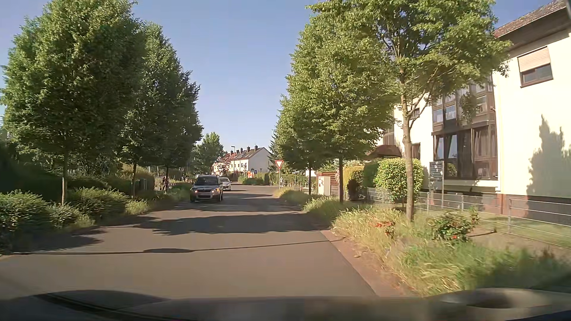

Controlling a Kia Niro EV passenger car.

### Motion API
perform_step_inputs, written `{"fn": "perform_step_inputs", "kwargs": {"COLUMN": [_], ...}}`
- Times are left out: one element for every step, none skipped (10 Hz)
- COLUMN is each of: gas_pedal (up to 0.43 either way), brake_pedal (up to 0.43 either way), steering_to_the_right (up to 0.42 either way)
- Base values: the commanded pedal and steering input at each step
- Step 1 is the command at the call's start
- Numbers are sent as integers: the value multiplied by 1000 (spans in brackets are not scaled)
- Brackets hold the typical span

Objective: Follow the waypoints while adhering to traffic rules and regulations

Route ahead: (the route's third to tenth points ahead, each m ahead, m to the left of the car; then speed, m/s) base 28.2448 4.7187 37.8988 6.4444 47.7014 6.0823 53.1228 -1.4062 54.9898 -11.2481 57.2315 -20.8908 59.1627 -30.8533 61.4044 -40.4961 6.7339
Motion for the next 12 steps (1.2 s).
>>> {"fn": "perform_step_inputs", "kwargs": {"gas_pedal": [0, 0, 0, 0, 0, 0, 0, 0, 0, 0, 0, 0], "brake_pedal": [0, 0, 0, 0, 0, 0, 6, 6, 6, 6, 6, 18], "steering_to_the_right": [-24, -24, -24, -24, -24, -25, -25, -25, -28, -32, -33, -33]}}
